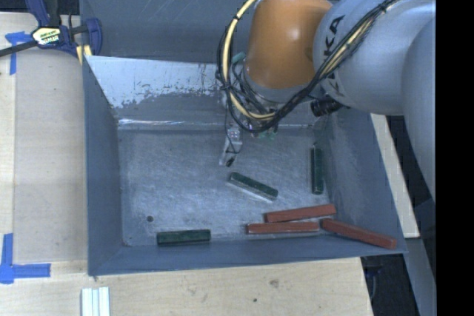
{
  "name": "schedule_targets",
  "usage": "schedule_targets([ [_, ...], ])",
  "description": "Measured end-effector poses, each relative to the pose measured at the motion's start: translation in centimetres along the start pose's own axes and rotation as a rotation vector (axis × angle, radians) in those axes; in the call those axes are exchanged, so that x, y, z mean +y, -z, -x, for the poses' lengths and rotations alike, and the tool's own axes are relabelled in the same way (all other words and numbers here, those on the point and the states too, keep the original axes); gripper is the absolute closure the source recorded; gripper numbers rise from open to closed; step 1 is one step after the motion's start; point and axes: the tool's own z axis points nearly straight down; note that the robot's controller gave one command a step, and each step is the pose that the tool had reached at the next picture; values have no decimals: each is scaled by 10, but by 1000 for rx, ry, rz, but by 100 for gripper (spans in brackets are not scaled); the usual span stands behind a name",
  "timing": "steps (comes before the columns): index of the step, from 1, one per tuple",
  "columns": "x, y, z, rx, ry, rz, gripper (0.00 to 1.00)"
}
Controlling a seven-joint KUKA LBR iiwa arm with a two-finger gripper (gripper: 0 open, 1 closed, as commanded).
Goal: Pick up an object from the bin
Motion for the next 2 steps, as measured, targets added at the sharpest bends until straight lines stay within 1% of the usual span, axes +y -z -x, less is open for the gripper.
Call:
schedule_targets([
  [1, -71, 16, -46, -1, -45, -1, 0],
  [2, -96, -98, -32, 3, -25, 1, 0],
])
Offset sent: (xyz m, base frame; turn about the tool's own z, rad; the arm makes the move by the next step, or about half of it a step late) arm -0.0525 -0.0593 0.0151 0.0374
